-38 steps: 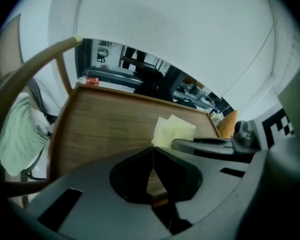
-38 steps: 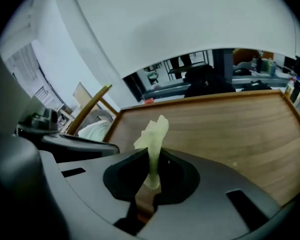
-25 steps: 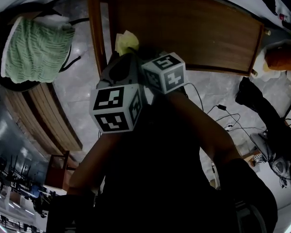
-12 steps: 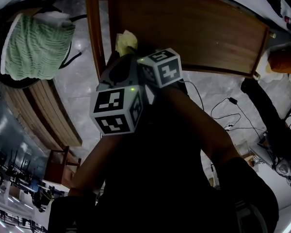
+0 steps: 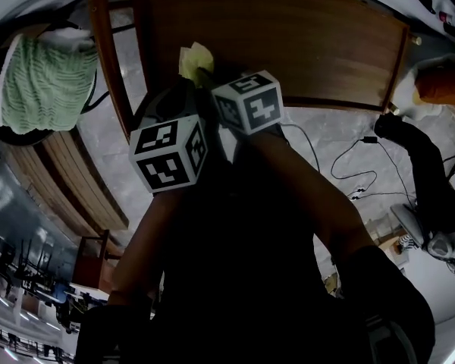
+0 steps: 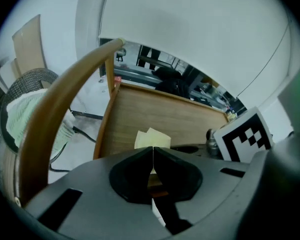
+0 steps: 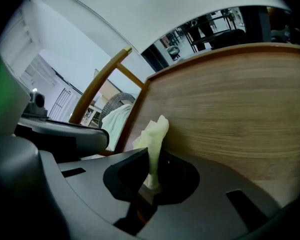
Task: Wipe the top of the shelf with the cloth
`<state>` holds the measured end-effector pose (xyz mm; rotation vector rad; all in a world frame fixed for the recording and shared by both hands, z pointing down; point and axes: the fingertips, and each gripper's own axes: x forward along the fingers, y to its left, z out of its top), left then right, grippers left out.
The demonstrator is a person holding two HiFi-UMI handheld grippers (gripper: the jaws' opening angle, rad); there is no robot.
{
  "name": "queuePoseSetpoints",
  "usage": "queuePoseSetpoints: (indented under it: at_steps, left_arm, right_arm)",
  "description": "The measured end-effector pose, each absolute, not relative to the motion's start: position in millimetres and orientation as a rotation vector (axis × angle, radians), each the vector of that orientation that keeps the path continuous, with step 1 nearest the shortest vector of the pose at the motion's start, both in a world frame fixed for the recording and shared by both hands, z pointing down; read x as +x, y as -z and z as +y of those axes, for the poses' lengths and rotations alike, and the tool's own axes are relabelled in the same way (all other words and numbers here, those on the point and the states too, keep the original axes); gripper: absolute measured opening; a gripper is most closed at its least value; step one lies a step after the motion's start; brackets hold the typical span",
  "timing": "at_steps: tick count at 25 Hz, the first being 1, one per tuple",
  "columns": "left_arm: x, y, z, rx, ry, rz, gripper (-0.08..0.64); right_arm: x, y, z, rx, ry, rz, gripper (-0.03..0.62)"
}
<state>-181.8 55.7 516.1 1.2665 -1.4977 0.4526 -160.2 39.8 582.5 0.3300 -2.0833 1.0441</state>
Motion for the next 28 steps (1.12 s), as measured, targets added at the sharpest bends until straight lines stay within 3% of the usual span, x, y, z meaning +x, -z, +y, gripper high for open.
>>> queuePoseSetpoints:
  at_steps: [28]
  left_arm:
    - [14.8,-555.0,-28.2,1.458,-0.591,-1.292,0.011]
  right_arm:
    - [64.9,-569.4,-63.4,0.625,-1.042,-2.060,0.041]
